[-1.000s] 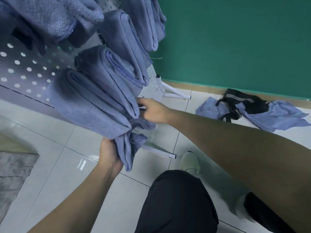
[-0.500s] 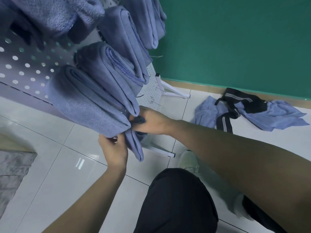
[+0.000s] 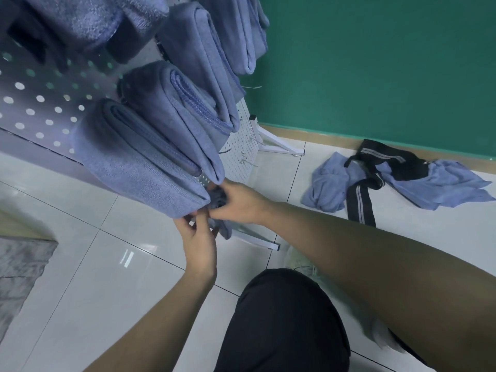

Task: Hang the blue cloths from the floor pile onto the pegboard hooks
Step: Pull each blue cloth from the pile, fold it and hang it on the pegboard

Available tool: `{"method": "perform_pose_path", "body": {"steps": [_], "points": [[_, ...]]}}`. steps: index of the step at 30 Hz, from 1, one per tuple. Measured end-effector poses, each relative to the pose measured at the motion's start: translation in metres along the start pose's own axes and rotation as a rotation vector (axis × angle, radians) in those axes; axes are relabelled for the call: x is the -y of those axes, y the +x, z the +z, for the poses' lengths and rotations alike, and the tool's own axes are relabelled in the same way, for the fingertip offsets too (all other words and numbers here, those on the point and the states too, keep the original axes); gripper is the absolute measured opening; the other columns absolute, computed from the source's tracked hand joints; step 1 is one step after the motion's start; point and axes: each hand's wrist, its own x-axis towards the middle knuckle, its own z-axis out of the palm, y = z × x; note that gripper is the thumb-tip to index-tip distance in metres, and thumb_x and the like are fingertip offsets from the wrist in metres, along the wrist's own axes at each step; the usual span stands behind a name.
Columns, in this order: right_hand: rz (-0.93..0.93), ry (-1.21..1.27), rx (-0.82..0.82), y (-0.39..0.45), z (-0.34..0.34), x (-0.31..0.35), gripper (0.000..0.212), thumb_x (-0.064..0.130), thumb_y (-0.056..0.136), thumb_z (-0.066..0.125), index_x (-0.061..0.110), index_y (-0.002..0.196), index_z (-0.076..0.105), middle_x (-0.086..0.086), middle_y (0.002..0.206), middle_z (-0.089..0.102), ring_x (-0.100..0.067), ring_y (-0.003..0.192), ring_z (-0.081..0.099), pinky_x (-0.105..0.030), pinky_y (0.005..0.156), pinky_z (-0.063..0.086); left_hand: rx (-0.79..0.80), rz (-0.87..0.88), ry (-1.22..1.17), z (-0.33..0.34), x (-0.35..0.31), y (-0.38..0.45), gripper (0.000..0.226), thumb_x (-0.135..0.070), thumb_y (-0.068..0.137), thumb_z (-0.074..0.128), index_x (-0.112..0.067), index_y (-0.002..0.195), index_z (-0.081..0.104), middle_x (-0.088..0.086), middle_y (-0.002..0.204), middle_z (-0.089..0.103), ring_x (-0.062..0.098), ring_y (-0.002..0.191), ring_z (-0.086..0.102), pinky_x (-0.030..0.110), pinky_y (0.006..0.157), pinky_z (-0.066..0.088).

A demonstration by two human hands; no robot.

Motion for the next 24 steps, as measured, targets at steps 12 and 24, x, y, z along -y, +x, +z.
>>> {"method": "perform_pose_path", "body": {"steps": [12,24], "points": [[0.141,-0.13,0.174,-0.062,-0.061,-0.021,0.056,0.026,0.088,0.075,0.028,0.138,0.05,0.007,0.12,0.056,-0.015,0.099,0.059,-0.022,0.081,0.042,0.174,0.145,0.353,-0.009,-0.012,-0.005,0.013,-0.038,0.078,0.067,-0.039,0.086,0.057,0.021,0.077,0.059,0.029,0.063,0.057,0.043,0.057,0.047],[0.397,-0.184,-0.09,-0.179,-0.151,-0.056,0.033,0.026,0.09,0.066,0.039,0.119,0.055,0.017,0.107,0.063,-0.017,0.1,0.067,-0.026,0.079,0.056,0.591,0.021,0.664,0.089,-0.016,-0.03,0.004,-0.023,0.092,0.062,-0.024,0.096,0.063,0.0,0.085,0.063,0.029,0.087,0.068,0.029,0.073,0.048]]}}
